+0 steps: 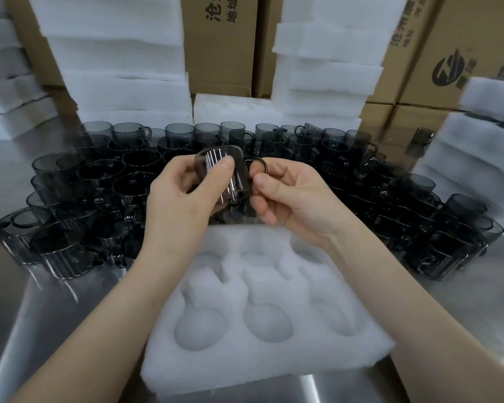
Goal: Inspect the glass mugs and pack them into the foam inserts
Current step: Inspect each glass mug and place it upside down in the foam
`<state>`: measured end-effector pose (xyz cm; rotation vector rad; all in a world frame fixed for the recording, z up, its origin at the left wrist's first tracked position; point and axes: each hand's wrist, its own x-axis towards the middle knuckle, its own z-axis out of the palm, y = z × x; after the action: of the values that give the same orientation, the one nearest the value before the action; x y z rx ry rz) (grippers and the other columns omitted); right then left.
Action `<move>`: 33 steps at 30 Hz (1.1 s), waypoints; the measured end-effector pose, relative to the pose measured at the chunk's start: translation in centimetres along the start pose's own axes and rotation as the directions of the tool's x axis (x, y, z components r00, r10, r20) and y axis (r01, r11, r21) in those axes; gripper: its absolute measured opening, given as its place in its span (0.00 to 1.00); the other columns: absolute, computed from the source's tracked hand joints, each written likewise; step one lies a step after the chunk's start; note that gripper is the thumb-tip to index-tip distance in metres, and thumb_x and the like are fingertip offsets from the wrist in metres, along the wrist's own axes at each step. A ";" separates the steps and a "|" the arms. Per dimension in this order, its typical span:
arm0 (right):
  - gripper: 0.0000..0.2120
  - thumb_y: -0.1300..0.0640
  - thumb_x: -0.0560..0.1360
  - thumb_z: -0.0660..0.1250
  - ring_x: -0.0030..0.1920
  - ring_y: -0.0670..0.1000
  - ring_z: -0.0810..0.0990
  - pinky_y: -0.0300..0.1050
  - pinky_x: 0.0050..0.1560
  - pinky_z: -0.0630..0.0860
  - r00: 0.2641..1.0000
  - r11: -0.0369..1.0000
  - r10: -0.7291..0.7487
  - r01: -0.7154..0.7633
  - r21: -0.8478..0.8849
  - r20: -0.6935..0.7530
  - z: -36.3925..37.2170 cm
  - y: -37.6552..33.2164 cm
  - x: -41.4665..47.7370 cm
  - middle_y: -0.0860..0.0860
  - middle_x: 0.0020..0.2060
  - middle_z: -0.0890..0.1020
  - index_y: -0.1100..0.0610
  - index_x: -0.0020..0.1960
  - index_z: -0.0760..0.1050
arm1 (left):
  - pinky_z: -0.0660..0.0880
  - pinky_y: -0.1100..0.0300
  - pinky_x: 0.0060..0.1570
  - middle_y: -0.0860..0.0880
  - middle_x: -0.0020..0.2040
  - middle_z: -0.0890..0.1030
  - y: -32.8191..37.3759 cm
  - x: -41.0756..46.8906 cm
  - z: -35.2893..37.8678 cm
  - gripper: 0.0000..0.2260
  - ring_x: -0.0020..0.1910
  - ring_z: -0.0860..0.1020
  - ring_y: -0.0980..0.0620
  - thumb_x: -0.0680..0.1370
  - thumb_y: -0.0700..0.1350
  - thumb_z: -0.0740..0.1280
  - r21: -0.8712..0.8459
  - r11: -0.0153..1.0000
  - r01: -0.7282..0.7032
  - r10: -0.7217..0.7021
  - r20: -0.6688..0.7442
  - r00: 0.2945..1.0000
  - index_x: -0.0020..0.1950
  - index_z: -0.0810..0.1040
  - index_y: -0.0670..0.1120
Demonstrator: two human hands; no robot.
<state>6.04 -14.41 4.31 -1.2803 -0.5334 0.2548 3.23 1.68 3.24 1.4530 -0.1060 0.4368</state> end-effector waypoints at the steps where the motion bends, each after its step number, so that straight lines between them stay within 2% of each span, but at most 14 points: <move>1: 0.02 0.61 0.72 0.65 0.25 0.46 0.72 0.36 0.24 0.70 1.000 1.000 -0.022 0.022 -0.009 -0.013 0.0 0.0 0.0 0.50 0.27 0.75 0.59 0.44 0.74 | 0.81 0.60 0.41 0.52 0.40 0.85 0.0 0.0 0.1 0.11 0.43 0.85 0.53 0.74 0.51 0.73 -0.051 0.998 0.038 -0.038 0.015 0.999 0.49 0.79 0.46; 4: 0.04 0.58 0.70 0.67 0.24 0.45 0.73 0.36 0.21 0.68 0.994 0.998 -0.053 0.056 0.023 -0.091 0.0 0.1 0.2 0.49 0.27 0.75 0.59 0.40 0.78 | 0.81 0.59 0.41 0.48 0.42 0.85 0.2 0.0 0.2 0.18 0.44 0.85 0.49 0.71 0.56 0.70 -0.141 0.980 0.138 -0.125 0.095 0.988 0.49 0.77 0.43; 6: 0.07 0.55 0.70 0.67 0.23 0.45 0.72 0.35 0.21 0.66 0.992 0.996 -0.049 0.057 0.066 -0.119 -0.1 0.1 0.3 0.49 0.27 0.74 0.56 0.37 0.80 | 0.81 0.59 0.41 0.48 0.42 0.85 0.3 -0.1 0.3 0.20 0.43 0.85 0.47 0.67 0.58 0.70 -0.149 0.978 0.144 -0.125 0.131 0.983 0.48 0.76 0.43; 10: 0.11 0.49 0.71 0.65 0.23 0.44 0.66 0.35 0.23 0.62 0.995 0.990 -0.012 0.025 0.138 -0.101 -0.6 -0.1 0.5 0.47 0.25 0.69 0.53 0.35 0.79 | 0.81 0.60 0.42 0.50 0.39 0.84 0.3 -0.3 0.5 0.19 0.40 0.83 0.53 0.67 0.53 0.75 -0.097 0.993 0.064 -0.048 0.161 0.986 0.49 0.77 0.42; 13: 0.15 0.44 0.71 0.65 0.25 0.45 0.63 0.37 0.26 0.62 0.996 0.987 0.048 -0.036 0.158 -0.071 -0.8 -0.2 0.5 0.48 0.27 0.65 0.53 0.32 0.76 | 0.78 0.66 0.40 0.55 0.39 0.85 0.1 -0.3 0.3 0.20 0.40 0.82 0.59 0.64 0.50 0.78 -0.012 1.000 -0.012 0.014 0.175 0.985 0.51 0.77 0.45; 15: 0.19 0.41 0.72 0.65 0.25 0.46 0.63 0.37 0.27 0.62 0.992 0.993 0.074 -0.064 0.096 -0.100 -0.8 -0.3 0.5 0.47 0.26 0.65 0.52 0.29 0.73 | 0.78 0.64 0.43 0.55 0.43 0.85 -0.2 -0.3 0.2 0.26 0.41 0.81 0.59 0.60 0.48 0.82 0.078 0.996 -0.043 0.029 0.178 0.984 0.53 0.76 0.48; 17: 0.23 0.41 0.74 0.65 0.25 0.46 0.63 0.38 0.27 0.61 0.980 0.997 0.059 -0.068 -0.039 -0.188 -0.8 0.0 0.6 0.46 0.23 0.66 0.51 0.26 0.69 | 0.77 0.63 0.46 0.56 0.47 0.82 -0.5 -0.4 0.3 0.28 0.44 0.80 0.60 0.59 0.48 0.79 0.188 0.977 -0.100 0.058 0.216 0.975 0.56 0.74 0.53; 19: 0.22 0.41 0.74 0.65 0.25 0.47 0.66 0.41 0.29 0.62 0.968 0.985 -0.001 -0.042 -0.165 -0.251 -0.6 0.3 0.7 0.46 0.23 0.69 0.51 0.25 0.69 | 0.77 0.65 0.50 0.59 0.49 0.80 -0.6 -0.4 0.4 0.32 0.46 0.79 0.61 0.59 0.50 0.78 0.284 0.947 -0.152 0.074 0.268 0.961 0.61 0.74 0.58; 21: 0.18 0.42 0.73 0.64 0.28 0.48 0.70 0.41 0.30 0.65 0.966 0.983 -0.075 0.030 -0.183 -0.247 -0.6 0.3 0.7 0.47 0.27 0.75 0.51 0.30 0.76 | 0.78 0.62 0.52 0.58 0.51 0.80 -0.6 -0.3 0.3 0.30 0.48 0.80 0.59 0.59 0.50 0.78 0.292 0.941 -0.168 0.091 0.260 0.961 0.60 0.76 0.57; 24: 0.11 0.47 0.75 0.64 0.34 0.50 0.73 0.41 0.31 0.71 0.977 0.980 -0.113 0.078 -0.185 -0.182 -0.7 0.2 0.5 0.52 0.41 0.78 0.51 0.50 0.81 | 0.79 0.64 0.45 0.55 0.51 0.80 -0.5 -0.2 0.2 0.24 0.45 0.82 0.58 0.60 0.44 0.78 0.113 0.986 -0.120 0.098 0.182 0.979 0.52 0.75 0.53; 27: 0.21 0.49 0.74 0.65 0.39 0.51 0.73 0.43 0.35 0.73 0.993 0.952 -0.029 -0.007 -0.306 -0.113 -0.6 0.2 0.2 0.53 0.45 0.77 0.52 0.65 0.75 | 0.79 0.63 0.45 0.51 0.49 0.81 -0.4 0.0 0.0 0.22 0.45 0.83 0.57 0.61 0.42 0.77 -0.012 0.997 -0.080 0.081 0.102 0.991 0.50 0.72 0.50; 29: 0.27 0.50 0.73 0.66 0.39 0.51 0.76 0.45 0.35 0.76 0.998 0.956 0.023 -0.040 -0.289 -0.062 -0.3 0.2 0.2 0.52 0.46 0.78 0.53 0.71 0.70 | 0.79 0.62 0.46 0.51 0.46 0.83 -0.4 0.0 -0.2 0.21 0.45 0.84 0.54 0.62 0.44 0.78 -0.053 0.996 -0.067 0.071 0.068 0.995 0.50 0.73 0.49; 31: 0.31 0.52 0.73 0.68 0.38 0.53 0.78 0.46 0.35 0.77 0.999 0.974 0.042 -0.048 -0.221 -0.033 0.0 0.2 0.1 0.54 0.46 0.79 0.56 0.74 0.66 | 0.79 0.63 0.44 0.49 0.44 0.84 -0.2 0.0 -0.2 0.20 0.44 0.84 0.53 0.64 0.46 0.77 -0.048 0.997 -0.065 0.068 0.070 0.995 0.50 0.73 0.48; 33: 0.32 0.51 0.72 0.72 0.40 0.55 0.79 0.46 0.37 0.79 0.998 0.986 0.046 -0.051 -0.159 -0.033 0.2 0.2 0.1 0.58 0.46 0.79 0.59 0.72 0.68 | 0.78 0.65 0.40 0.51 0.41 0.85 -0.1 -0.2 0.1 0.19 0.40 0.83 0.55 0.66 0.48 0.76 -0.012 0.996 -0.090 0.090 0.102 0.991 0.52 0.72 0.49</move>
<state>6.05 -14.17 4.17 -1.4519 -0.5063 0.2371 3.06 1.57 3.06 1.4675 -0.2560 0.4347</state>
